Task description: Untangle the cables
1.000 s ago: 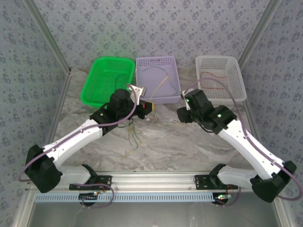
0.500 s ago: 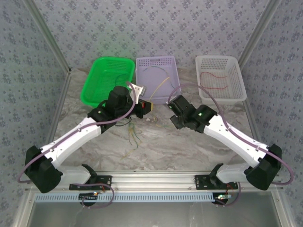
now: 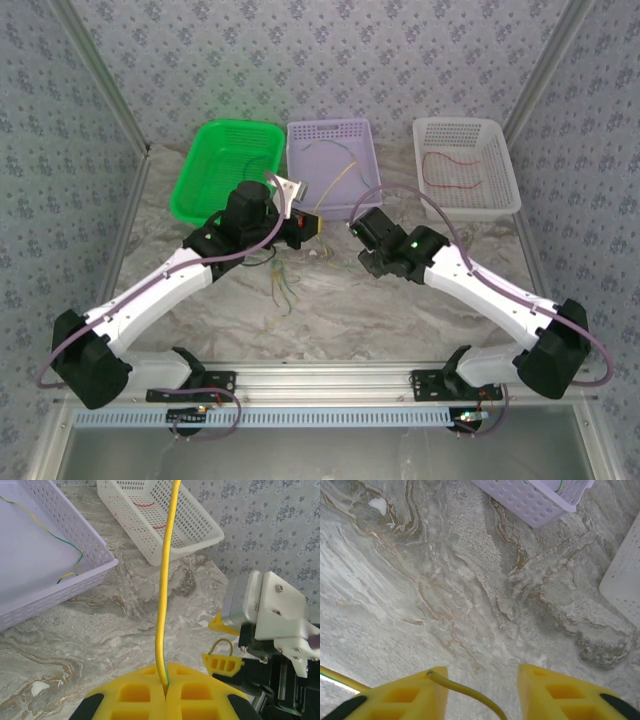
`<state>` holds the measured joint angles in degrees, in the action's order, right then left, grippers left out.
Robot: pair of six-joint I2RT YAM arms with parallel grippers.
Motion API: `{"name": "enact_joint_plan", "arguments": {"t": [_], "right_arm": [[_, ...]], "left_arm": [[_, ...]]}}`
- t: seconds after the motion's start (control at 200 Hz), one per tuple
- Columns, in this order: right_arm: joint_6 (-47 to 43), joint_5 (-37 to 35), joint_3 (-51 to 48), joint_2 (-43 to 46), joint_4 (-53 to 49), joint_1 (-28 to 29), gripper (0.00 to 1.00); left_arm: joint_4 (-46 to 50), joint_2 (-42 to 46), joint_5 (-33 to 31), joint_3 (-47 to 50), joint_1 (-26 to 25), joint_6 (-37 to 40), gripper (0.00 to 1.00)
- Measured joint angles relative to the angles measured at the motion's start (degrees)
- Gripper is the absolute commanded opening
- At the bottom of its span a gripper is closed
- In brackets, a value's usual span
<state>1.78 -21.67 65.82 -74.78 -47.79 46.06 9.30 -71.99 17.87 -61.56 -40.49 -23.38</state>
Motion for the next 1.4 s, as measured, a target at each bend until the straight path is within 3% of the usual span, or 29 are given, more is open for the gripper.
{"name": "enact_joint_plan", "arguments": {"t": [0.145, 0.26, 0.425, 0.65, 0.784, 0.944, 1.074, 1.404], "right_arm": [[0.87, -0.02, -0.02, -0.13, 1.07, -0.42, 0.00], [3.10, 0.17, -0.52, 0.37, 2.05, -2.71, 0.00], [11.82, 4.87, -4.68, 8.02, 6.80, -10.95, 0.00], [35.52, 9.35, -10.97, 21.09, 15.45, -17.81, 0.00], [55.01, 13.60, -21.33, 27.58, 23.10, -21.18, 0.00], [78.12, 17.20, -33.00, 29.92, 32.65, -20.46, 0.00], [90.75, 17.73, -35.21, 30.80, 35.26, -18.10, 0.00], [104.96, 15.26, -38.60, 36.74, 36.20, -13.68, 0.00]], "left_arm": [[0.02, 0.04, 0.15, -0.44, 0.00, 0.00, 0.00], [0.00, 0.98, -0.15, -0.44, 0.79, -0.57, 0.00], [-5.95, 6.05, -2.51, 4.31, 3.23, -7.56, 0.00], [-21.86, 12.74, -12.59, 18.53, 3.37, -22.51, 0.00], [-31.67, 14.36, -17.97, 24.94, 2.47, -30.12, 0.00], [-39.10, 14.10, -22.71, 27.28, 0.57, -35.74, 0.00], [-42.77, 13.68, -26.03, 27.47, 0.20, -38.29, 0.00], [-45.48, 9.14, -29.18, 24.52, 0.52, -40.72, 0.00]]}}
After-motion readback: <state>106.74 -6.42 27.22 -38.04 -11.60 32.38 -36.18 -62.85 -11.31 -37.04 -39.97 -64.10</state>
